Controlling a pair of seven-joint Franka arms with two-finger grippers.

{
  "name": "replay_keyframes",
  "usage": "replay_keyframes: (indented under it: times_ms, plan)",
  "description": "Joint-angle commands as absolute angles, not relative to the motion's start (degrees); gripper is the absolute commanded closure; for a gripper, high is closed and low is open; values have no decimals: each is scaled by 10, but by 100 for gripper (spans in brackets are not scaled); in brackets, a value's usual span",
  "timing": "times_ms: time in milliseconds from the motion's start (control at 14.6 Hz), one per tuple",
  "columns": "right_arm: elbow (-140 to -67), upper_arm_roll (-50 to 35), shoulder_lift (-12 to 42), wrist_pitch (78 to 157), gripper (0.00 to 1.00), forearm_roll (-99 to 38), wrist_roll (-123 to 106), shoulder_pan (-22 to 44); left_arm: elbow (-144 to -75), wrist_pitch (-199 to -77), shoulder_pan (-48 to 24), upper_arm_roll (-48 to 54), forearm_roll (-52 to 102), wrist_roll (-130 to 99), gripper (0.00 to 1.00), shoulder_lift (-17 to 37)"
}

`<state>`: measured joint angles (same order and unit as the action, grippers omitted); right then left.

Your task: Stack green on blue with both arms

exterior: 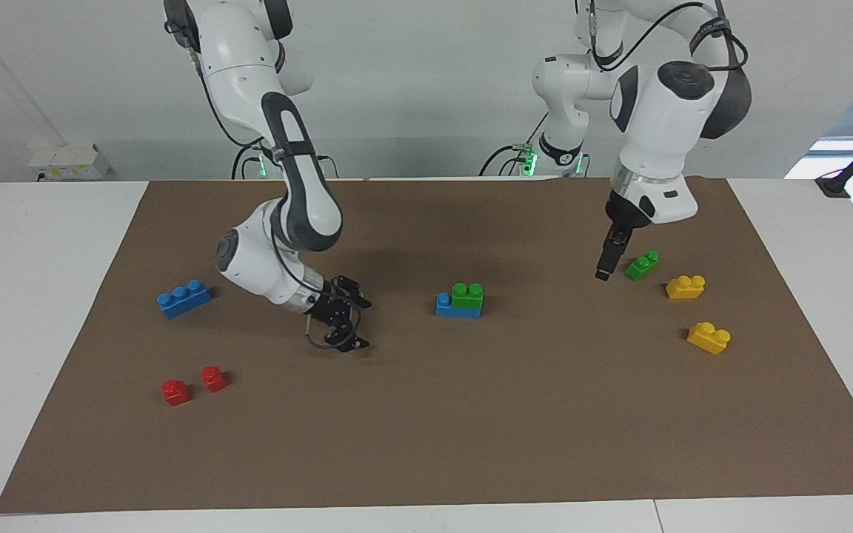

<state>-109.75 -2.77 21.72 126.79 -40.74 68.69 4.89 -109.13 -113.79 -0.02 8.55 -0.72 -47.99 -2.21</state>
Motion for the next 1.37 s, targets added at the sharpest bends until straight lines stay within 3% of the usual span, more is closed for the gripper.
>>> replay_keyframes:
  times_ms: [0, 343, 755, 961, 1305]
  plan:
    - [-1092, -36, 175, 1224, 0, -332, 640, 10, -1074, -1102, 32, 90, 4, -375, 0, -29]
    - [-1089, -35, 116, 1139, 0, -276, 521, -52, -1008, -1036, 72, 90, 10, -182, 0, -18]
    - [-1047, -34, 53, 1010, 0, -173, 372, -113, -881, -931, 72, 78, 21, -103, 0, 35]
    - [-1040, -33, 10, 986, 0, -136, 272, -127, -878, -933, -38, -15, 15, -103, 0, 28]
    - [-1034, -33, -48, 967, 0, -84, 79, -130, -921, -936, -40, -24, 17, -101, 0, 1]
